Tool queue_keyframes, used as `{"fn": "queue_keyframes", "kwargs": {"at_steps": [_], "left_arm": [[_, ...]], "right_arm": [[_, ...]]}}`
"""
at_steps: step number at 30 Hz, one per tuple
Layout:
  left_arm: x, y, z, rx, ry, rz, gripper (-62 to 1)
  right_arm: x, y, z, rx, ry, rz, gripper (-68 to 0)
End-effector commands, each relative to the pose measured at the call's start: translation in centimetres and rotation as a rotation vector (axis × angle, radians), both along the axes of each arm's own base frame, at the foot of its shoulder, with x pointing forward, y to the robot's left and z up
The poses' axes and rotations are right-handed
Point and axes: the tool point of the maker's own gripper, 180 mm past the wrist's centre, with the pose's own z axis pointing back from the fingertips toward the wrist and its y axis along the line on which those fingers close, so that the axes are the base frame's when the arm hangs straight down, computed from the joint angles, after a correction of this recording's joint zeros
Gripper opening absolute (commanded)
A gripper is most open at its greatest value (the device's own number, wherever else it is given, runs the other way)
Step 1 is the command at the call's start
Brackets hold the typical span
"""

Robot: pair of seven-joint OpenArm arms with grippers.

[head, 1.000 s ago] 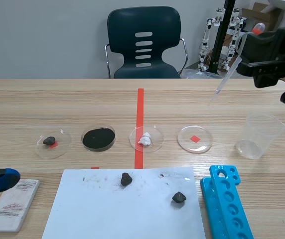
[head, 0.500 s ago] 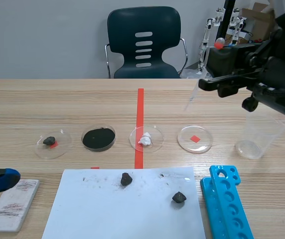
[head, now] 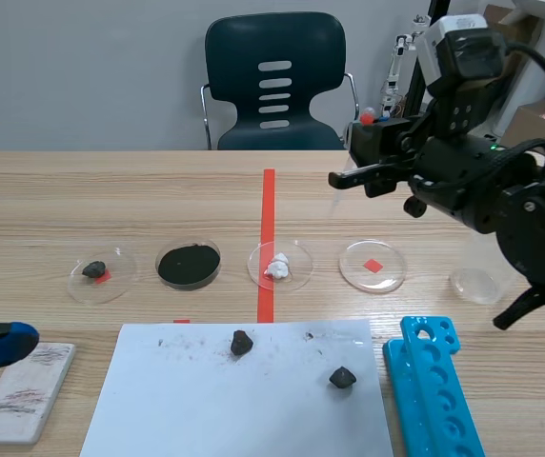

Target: Squeeze the dropper onto the mineral

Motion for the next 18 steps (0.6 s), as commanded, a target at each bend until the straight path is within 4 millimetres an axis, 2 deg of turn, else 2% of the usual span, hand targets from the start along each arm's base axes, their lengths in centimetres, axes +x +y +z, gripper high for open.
{"fn": "queue_keyframes", "kwargs": {"at_steps": [1,10,18], "left_arm": [[0.0,-0.1,0.5,-0.02,-0.006,-0.002,1.4],[0.0,-0.1,0.5,-0.02,-0.007,-0.001,1.4],[0.0,-0.1,0.5,-0.02,-0.007,-0.002,1.4]], "right_arm": [[0.7,0.4,1.3,0.016,-0.043,0.004,-56.4],[2.4,2.0,-0.6,0.01,-0.038,0.021,-56.4],[2.9,3.4,-1.5,0.019,-0.027,0.038,-56.4]]}}
